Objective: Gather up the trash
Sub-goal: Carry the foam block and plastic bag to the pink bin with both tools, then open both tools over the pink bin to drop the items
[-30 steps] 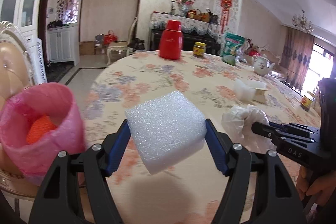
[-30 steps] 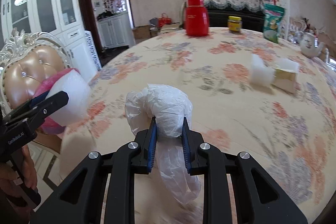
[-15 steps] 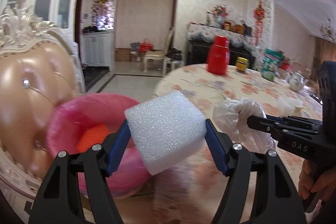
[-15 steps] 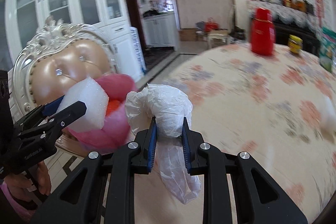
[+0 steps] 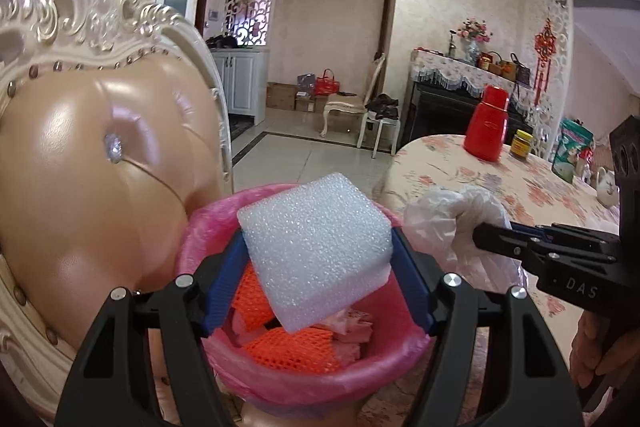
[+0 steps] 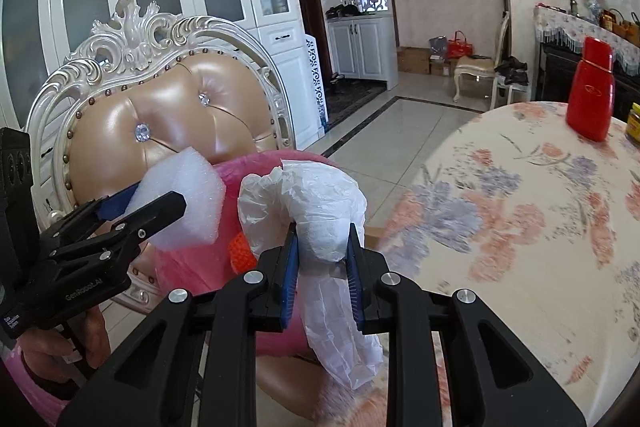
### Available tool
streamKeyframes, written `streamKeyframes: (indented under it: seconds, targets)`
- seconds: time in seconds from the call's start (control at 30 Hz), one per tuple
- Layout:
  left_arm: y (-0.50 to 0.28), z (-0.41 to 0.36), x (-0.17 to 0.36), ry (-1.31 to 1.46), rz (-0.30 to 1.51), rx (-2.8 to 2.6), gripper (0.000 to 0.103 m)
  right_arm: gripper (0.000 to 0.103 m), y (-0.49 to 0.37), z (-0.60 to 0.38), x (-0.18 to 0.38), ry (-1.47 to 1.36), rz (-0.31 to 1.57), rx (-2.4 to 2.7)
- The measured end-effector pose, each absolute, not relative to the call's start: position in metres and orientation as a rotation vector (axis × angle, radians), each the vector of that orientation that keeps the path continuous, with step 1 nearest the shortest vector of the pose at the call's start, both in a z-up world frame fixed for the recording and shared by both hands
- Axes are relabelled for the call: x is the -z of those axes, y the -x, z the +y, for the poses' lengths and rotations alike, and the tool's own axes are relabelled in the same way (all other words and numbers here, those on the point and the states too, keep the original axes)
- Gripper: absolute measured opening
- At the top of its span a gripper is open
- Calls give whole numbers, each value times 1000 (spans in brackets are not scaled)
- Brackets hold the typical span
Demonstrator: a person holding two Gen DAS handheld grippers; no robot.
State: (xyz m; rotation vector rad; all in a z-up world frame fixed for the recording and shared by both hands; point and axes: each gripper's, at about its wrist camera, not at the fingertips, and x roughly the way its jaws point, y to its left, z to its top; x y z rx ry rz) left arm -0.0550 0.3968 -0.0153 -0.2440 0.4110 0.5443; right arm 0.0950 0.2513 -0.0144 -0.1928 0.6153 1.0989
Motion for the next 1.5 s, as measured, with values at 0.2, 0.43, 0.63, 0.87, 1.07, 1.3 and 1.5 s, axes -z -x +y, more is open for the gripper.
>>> streamKeyframes:
  seconds: [0.2,0.43,0.63,0.87,1.07,1.3,1.5]
  targets:
    - [53,412,24,244,429,-557,68,22,-95,269,19,203,626,-1109]
    - [47,420,32,250,445,-570,68,22,-96,287,20,207,627,-1113]
    - [44,420,35,253,454,-569,68,22,-96,295,24,218,633,-1111]
    - [36,422,40,255,468,-571,68,22,-103,302,25,206,652,-1106]
    - [36,424,42,258,474,-581,68,24,-102,306,25,210,653,-1108]
    - [38,427,44,280,475,-599,71,38,-108,303,26,179,664,-1095]
    - [47,425,42,285,459,-630,84,55,-113,280,16,103,636,-1064]
